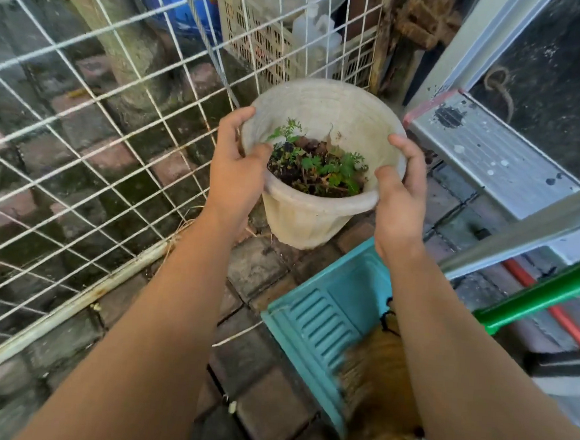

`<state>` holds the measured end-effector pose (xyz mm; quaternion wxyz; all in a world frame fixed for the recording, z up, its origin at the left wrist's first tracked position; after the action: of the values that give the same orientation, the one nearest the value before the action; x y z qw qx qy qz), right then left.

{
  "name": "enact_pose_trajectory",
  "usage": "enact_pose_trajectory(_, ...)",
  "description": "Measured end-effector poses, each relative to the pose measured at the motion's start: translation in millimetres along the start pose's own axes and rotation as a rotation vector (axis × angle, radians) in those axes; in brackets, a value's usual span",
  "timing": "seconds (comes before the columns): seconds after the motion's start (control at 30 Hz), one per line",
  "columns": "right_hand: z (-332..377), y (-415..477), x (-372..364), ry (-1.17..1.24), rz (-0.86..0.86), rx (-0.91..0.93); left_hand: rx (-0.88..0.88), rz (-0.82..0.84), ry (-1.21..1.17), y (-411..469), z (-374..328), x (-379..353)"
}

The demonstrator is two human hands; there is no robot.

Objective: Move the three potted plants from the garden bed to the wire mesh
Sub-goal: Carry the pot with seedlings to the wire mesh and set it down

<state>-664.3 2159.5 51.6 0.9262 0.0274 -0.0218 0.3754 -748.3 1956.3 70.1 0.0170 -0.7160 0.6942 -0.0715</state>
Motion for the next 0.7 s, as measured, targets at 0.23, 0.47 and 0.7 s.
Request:
enact_pose_trajectory(0.23, 107, -21, 5, -0.627, 0.289, -0.261, 0.289, 0.238, 0.351, -44, -105, 20)
enact_pose_trajectory(0.47, 326, -78, 10, -0.795, 0.55, -0.126, 0.22, 0.206, 0.291, -121, -317, 140)
enact_pose_trajectory(0.7, 555, -159, -8, -0.794, 0.727, -0.02, 0.28, 0.058, 0.09, -233, -550, 293)
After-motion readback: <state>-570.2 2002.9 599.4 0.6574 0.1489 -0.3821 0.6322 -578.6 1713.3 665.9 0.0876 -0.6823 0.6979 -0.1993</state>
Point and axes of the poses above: each hand's wrist, its own y-axis towards the middle knuckle, its own x-axis out of the back of the hand, z = x × y, the point moved 2 cm from there along y, towards the middle knuckle, and after that the axes turned 6 degrees about -z, right-handed, at the moved point
